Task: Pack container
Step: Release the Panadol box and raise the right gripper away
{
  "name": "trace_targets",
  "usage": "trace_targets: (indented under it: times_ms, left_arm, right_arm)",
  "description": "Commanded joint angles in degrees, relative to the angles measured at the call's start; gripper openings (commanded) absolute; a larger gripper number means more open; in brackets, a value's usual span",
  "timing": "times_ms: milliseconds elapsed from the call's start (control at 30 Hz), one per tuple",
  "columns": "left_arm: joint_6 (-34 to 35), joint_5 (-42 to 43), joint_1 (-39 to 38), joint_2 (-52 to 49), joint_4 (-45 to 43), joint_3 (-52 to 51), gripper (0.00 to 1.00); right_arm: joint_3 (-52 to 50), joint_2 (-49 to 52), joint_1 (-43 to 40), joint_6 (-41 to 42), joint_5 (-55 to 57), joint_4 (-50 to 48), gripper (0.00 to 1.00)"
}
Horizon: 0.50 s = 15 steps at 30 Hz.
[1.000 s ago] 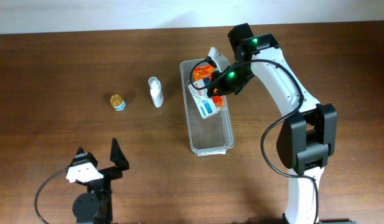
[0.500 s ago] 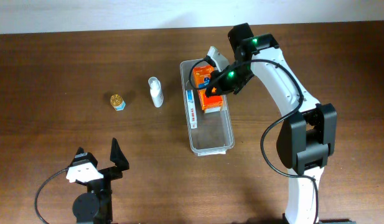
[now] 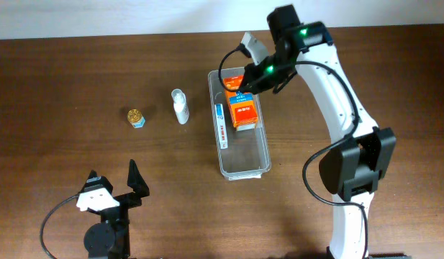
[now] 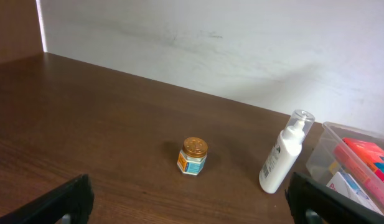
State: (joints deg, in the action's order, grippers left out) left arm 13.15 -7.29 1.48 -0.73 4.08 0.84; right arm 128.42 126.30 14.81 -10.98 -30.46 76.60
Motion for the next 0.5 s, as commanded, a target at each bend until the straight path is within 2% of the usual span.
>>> trace_targets:
  times_ms: [0,100,233,267,333,367,467]
  left_arm:
    - [0.5,0.6,0.1,0.4,0.0,-0.3,0.99]
    - [0.5,0.6,0.1,0.4,0.0,-0.3,0.99]
    - [0.5,0.6,0.1,0.4,0.0,-0.3,0.99]
    - [0.5,0.6,0.1,0.4,0.0,-0.3,0.99]
    - [0.5,0.6,0.1,0.4,0.0,-0.3,0.99]
    - [0.5,0.6,0.1,0.4,0.0,-0.3,0.99]
    - [0.5,0.6,0.1,0.4,0.0,-0.3,1.0]
  right_arm:
    - [6.1,0.4,0.5,-0.8,13.8,3.2,0.04]
    - [8.8,0.4,0.1,-0.8,21.3,7.1,0.04]
    - [10.7,0.4,-2.4,-0.5,23.9,9.5,0.05]
    - [11.0,0.4,-3.3,-0.5,24.0,9.9,0.09]
    - [11.5,0.4,-5.8,1.3,26.4,11.0,0.22]
    - [11.5,0.4,-7.4,3.1,28.5,11.4,0.33]
    - [11.4,0.4,-12.8,4.7,30.1,12.5,0.76]
